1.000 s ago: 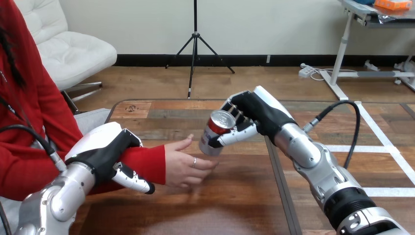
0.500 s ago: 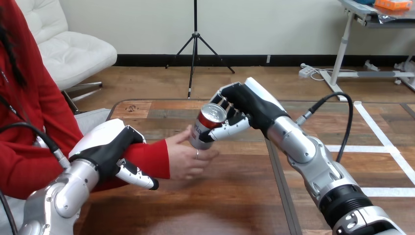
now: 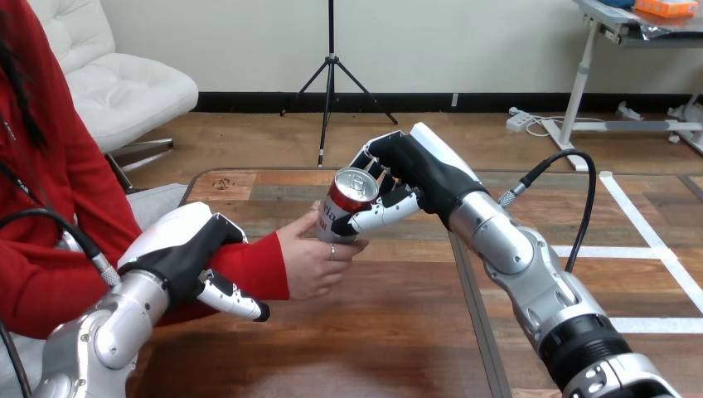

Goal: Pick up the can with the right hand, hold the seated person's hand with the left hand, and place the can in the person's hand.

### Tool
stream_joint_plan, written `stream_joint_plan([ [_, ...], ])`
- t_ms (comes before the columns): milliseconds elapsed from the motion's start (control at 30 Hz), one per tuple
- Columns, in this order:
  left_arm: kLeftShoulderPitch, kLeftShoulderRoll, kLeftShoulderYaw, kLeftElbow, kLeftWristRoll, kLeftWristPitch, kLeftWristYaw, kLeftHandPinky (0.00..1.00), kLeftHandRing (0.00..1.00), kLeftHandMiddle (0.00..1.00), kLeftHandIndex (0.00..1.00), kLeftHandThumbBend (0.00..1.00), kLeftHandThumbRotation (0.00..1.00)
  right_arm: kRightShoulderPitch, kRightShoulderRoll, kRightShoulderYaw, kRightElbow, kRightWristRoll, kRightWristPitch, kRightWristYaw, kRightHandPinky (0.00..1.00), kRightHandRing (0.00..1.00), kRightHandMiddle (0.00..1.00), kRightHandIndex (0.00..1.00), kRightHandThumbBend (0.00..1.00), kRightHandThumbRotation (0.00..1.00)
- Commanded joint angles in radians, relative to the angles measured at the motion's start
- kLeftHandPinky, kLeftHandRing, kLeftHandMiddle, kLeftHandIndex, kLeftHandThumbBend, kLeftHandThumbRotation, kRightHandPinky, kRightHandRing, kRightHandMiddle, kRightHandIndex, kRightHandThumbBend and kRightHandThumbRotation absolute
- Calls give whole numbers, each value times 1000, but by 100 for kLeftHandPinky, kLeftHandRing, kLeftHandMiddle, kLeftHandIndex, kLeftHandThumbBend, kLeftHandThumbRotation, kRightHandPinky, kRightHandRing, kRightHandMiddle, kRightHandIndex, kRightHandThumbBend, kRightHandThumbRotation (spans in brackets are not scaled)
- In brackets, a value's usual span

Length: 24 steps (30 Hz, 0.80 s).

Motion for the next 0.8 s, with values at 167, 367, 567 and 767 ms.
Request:
stream_joint_plan([
  [167,-371,-95,26,-123,-45,-55,104,14,20,29,36,69,0,-9,18,23,-203,14,-20,29,26,32,38,42,73,0],
  [367,-386,-99,28,-127,-39,-41,104,14,20,29,36,69,0,4,21,26,-215,9,-17,34,27,32,38,42,73,0],
  [567,-401,-101,35,-126,-46,-45,111,14,20,28,36,68,0,15,24,28,-219,8,-7,42,26,32,39,43,72,0],
  [767,-410,-100,42,-128,-54,-51,114,13,19,28,36,68,0,23,24,32,-199,6,-26,41,26,32,39,43,72,0],
])
